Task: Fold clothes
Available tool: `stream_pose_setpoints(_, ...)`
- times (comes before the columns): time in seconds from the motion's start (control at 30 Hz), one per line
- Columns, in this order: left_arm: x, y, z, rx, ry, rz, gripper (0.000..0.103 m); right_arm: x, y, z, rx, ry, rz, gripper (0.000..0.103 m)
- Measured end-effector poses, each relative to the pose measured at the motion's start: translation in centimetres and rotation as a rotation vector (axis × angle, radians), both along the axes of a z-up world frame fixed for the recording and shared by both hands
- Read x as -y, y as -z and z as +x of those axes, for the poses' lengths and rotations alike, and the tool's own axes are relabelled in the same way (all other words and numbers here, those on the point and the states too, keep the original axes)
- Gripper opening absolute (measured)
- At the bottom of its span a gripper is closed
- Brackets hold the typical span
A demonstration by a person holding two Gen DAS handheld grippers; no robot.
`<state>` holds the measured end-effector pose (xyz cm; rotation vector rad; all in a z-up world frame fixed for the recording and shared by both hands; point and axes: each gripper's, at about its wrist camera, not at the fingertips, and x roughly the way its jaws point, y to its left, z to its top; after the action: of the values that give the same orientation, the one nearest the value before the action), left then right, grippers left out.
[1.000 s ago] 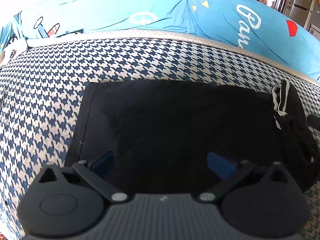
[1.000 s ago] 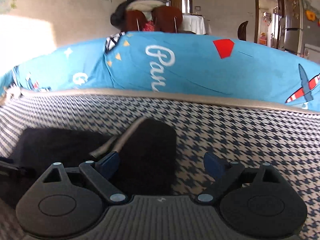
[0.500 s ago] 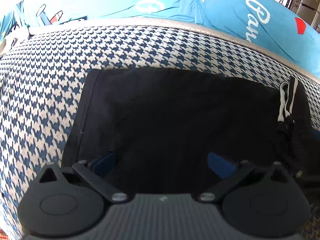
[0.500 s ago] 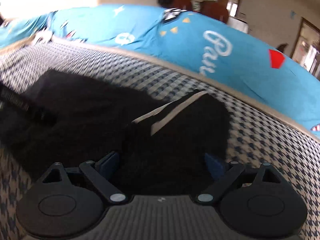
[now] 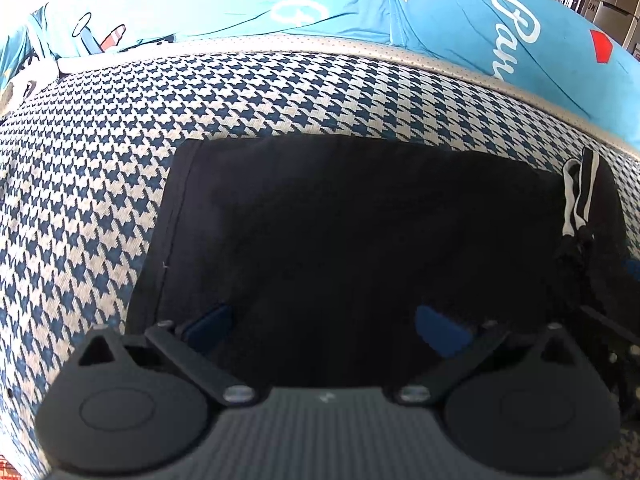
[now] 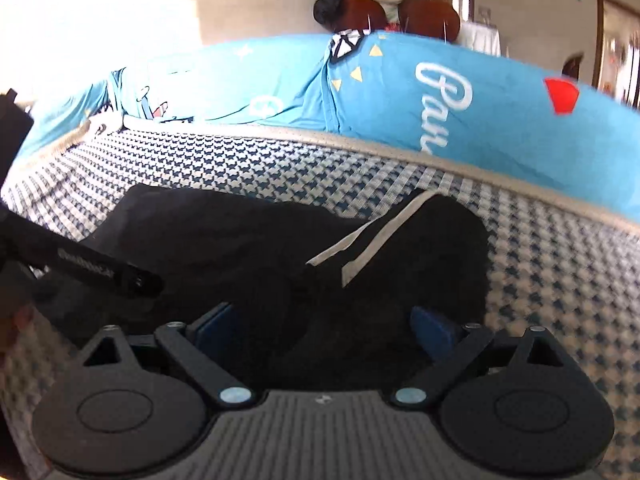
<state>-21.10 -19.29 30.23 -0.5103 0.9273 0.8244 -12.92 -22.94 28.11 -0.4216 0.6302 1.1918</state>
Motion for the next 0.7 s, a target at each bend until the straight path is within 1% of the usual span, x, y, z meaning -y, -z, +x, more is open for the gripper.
stream_pose_setpoints(0.1, 0.1, 0.2, 0.2, -0.016, 0.008, 0.005, 0.103, -0.7, 0.7, 0.2, -0.03, -0.003, -0.038, 0.096)
stream_pose_setpoints(0.17, 0.2, 0.3, 0.5, -0.035, 0.021, 0.013, 0.103, -1.1, 1.3, -0.1, -0.005, -0.01, -0.064, 0.097)
stream_pose_setpoints(0.23, 0.5, 0.5, 0.6, -0.046, 0.03, 0.023, 0.103, -1.6, 1.7, -0.7, 0.02, -0.019, -0.086, 0.103)
stream_pose_setpoints(0.43, 0.8, 0.5, 0.5, -0.048, 0.039, 0.028, 0.103, -2.6, 2.0, -2.3, 0.09, -0.001, -0.153, 0.103)
stream_pose_setpoints(0.53, 0.5, 0.5, 0.4, -0.054, 0.043, 0.037, 0.103, -2.4, 0.8, -3.1, 0.075, 0.039, -0.133, 0.103)
stream_pose_setpoints(0.63, 0.2, 0.6, 0.2, -0.059, 0.048, 0.046, 0.103, -1.9, -0.5, -4.0, 0.058, 0.035, -0.075, 0.103)
stream_pose_setpoints(0.7, 0.0, 0.6, 0.0, -0.062, 0.051, 0.052, 0.103, -1.8, -1.0, -4.9, 0.071, 0.031, -0.062, 0.103)
